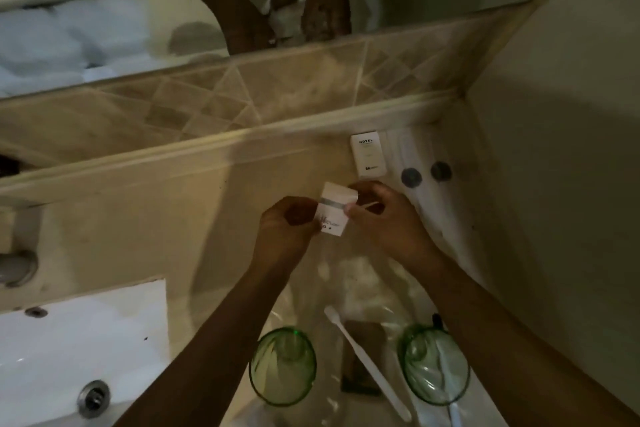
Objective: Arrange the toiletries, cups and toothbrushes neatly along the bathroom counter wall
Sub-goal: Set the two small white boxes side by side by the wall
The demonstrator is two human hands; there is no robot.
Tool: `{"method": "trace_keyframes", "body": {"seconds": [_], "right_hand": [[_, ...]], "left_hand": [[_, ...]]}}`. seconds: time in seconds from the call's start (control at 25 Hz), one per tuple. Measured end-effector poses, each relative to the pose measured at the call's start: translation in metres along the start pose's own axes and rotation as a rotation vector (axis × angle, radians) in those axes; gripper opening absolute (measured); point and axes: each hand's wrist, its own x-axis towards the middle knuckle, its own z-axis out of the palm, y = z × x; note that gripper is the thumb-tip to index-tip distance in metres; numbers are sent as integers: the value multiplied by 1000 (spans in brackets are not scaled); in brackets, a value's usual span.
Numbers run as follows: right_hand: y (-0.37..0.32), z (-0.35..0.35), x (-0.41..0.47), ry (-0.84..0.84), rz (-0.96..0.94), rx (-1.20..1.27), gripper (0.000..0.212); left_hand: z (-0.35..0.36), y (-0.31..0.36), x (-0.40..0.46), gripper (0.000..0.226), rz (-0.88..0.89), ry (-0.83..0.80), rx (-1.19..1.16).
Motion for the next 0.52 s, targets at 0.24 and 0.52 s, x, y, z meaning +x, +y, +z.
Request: {"method": "trace_keyframes", "body": {"seconds": [0.24,0.52], "right_hand": [[10,6,26,94,57,173,14],[19,7,42,159,77,285,18]], "left_hand": [[4,4,33,15,28,-22,72],[-2,-5,44,33,-70,13,-60]]}}
